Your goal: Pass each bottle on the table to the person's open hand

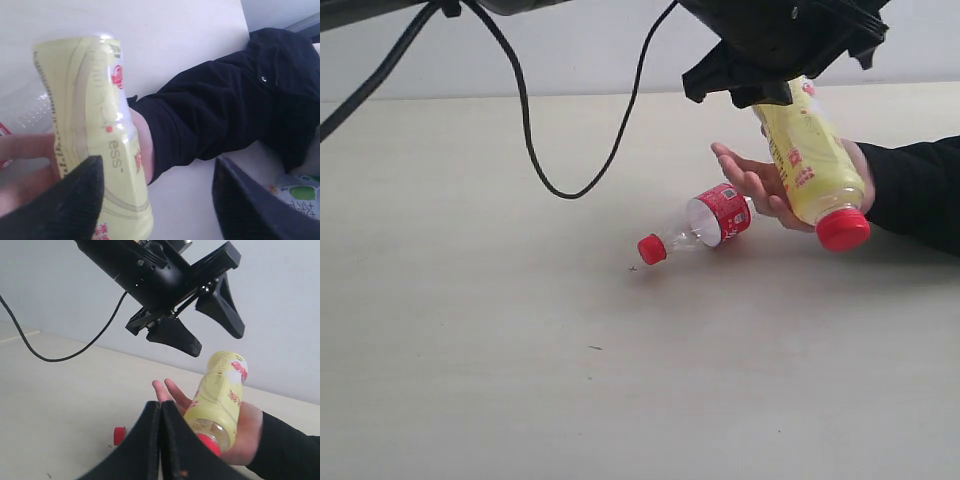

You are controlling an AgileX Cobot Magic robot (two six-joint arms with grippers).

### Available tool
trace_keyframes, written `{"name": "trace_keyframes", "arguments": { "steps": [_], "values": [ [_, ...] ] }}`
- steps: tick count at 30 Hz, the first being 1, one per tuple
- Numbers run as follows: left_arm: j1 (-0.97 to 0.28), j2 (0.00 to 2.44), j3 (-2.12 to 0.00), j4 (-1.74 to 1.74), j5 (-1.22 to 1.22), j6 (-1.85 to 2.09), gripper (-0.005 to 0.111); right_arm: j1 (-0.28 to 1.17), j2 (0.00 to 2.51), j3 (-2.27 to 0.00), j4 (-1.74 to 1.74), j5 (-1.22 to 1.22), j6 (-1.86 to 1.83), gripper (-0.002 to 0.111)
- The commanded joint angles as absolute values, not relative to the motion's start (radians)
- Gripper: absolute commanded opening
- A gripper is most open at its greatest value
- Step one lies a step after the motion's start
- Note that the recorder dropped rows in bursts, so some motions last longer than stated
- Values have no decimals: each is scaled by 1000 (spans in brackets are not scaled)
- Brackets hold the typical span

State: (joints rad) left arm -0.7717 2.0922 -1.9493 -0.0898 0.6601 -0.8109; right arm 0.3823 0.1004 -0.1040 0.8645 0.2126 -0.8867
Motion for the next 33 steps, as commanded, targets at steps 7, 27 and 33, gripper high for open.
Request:
{"name": "trace_keyframes", "arguments": {
  "steps": [7, 27, 33],
  "values": [
    [-683, 1926, -1946, -25, 1043, -557, 0, 384, 95, -101, 867, 203, -888, 0],
    [-775, 983, -401, 431, -320, -671, 0, 384, 95, -101, 867, 220, -888, 0],
    [-775, 675, -242, 432, -309, -692, 0, 384, 95, -101, 867, 218, -888, 0]
  ]
}}
